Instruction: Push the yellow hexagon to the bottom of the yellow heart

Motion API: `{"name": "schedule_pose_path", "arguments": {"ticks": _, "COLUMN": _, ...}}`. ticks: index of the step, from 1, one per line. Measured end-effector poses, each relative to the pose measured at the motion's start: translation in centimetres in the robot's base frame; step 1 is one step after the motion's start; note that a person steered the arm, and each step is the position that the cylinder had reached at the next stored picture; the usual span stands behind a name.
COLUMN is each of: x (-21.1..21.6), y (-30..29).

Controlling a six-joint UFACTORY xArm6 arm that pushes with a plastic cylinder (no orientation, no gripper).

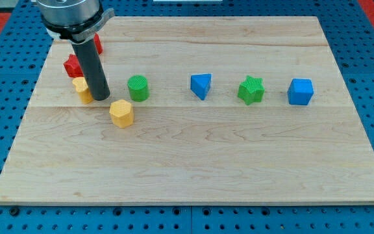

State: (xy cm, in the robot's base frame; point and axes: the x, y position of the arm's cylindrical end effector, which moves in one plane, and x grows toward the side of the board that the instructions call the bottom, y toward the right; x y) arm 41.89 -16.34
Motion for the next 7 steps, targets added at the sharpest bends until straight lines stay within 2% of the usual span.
{"name": "schedule_pose_path", "arguments": {"ticks": 1, "x": 0.0, "y": -1.4}}
{"name": "schedule_pose_path", "arguments": {"ticks": 2, "x": 2.8, "y": -2.5}}
{"name": "schedule_pose_path", "arguments": {"ticks": 3, "x": 9.8, "y": -4.8}}
{"name": "schedule_pose_path", "arguments": {"ticks": 4, "x": 11.8, "y": 4.5}}
{"name": "schedule_pose_path", "arguments": {"ticks": 5, "x": 7.0, "y": 10.2}}
{"name": "schedule_pose_path", "arguments": {"ticks": 6, "x": 4.1, "y": 4.3}}
{"name": "schedule_pose_path", "arguments": {"ticks": 7, "x": 3.8, "y": -0.8}}
